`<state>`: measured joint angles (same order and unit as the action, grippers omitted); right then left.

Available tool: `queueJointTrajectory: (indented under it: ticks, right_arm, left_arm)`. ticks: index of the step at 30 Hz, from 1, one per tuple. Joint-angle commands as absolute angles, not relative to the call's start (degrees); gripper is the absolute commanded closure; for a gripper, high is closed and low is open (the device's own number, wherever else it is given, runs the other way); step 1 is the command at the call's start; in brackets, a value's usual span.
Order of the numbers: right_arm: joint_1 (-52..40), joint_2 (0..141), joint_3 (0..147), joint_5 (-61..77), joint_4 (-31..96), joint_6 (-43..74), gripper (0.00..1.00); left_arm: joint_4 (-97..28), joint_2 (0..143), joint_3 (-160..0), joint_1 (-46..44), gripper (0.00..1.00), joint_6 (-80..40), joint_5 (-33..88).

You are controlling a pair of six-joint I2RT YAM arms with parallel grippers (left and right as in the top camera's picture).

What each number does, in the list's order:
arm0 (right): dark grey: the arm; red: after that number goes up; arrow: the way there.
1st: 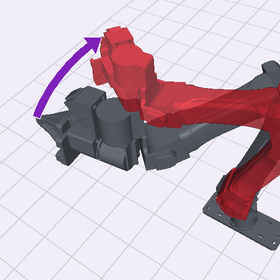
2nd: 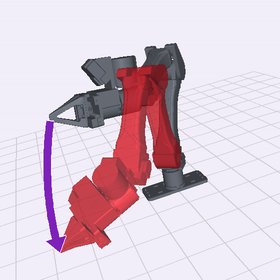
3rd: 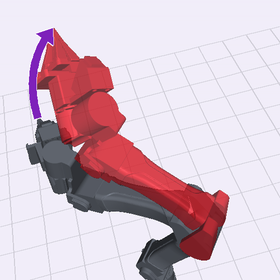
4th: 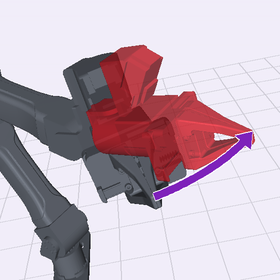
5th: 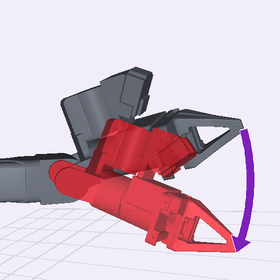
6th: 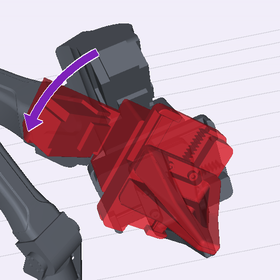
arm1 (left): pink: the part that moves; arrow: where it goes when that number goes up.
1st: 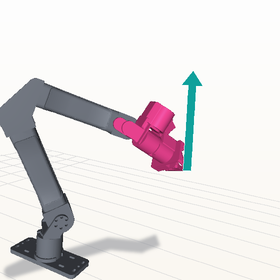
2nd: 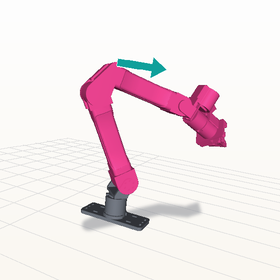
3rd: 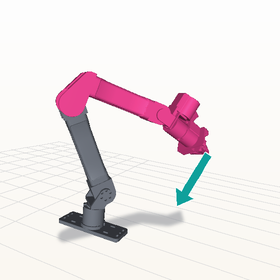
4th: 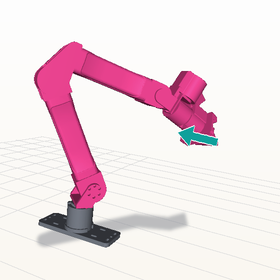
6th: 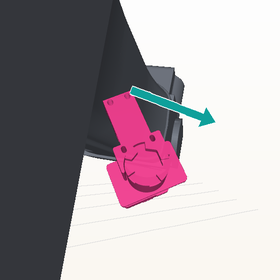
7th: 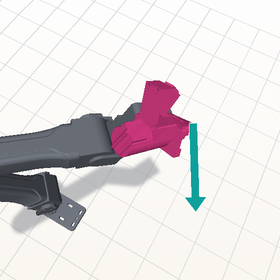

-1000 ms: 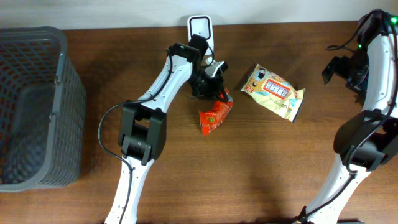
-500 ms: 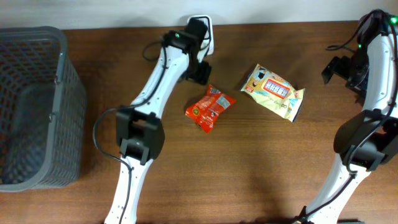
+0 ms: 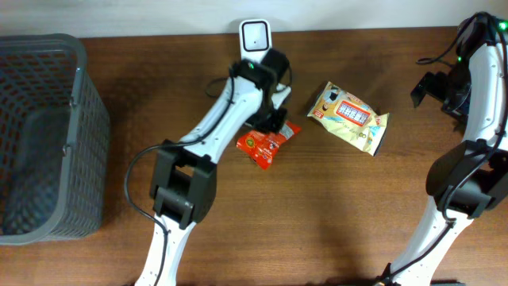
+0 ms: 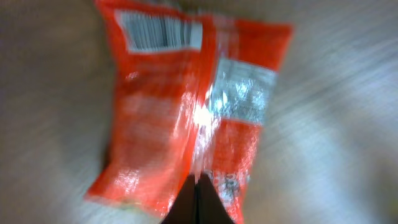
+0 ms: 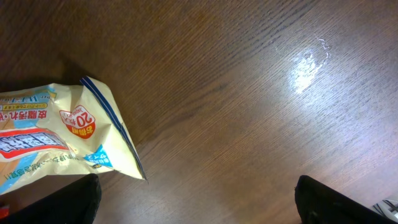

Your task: Scan the item barcode

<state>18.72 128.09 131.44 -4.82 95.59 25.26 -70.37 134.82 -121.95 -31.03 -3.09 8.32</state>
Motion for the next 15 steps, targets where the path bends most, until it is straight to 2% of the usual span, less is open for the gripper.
queueJointTrajectory:
  ticks: [1, 5, 11, 12, 13, 15]
  right_arm:
    - [18.76, 126.67, 132.44, -4.71, 95.57, 25.06, 0.02]
    - [18.76, 126.67, 132.44, -4.71, 95.57, 25.06, 0.02]
    - [18.76, 126.67, 132.44, -4.71, 95.57, 25.06, 0.02]
    - [18.76, 126.67, 132.44, -4.71, 95.57, 25.06, 0.02]
    - [18.76, 126.67, 132.44, -4.71, 95.57, 25.06, 0.02]
    - [18.76, 126.67, 132.44, -4.71, 95.57, 25.06, 0.02]
  left_arm:
    - [-61.28, 135.31, -112.75, -30.96, 1.00, -3.66, 3.55]
    - [-59.29, 134.91, -111.20, -30.96, 1.00, -3.60, 3.20]
    - [-68.29, 129.25, -126.19, -30.92, 1.00, -3.62, 3.22]
    - [-69.73, 128.09, -128.31, -30.92, 0.90, -3.62, 3.20]
    - [-70.39, 127.17, -129.03, -30.92, 0.73, -3.62, 3.18]
    - [-71.07, 126.72, -129.01, -30.98, 0.67, -3.62, 3.22]
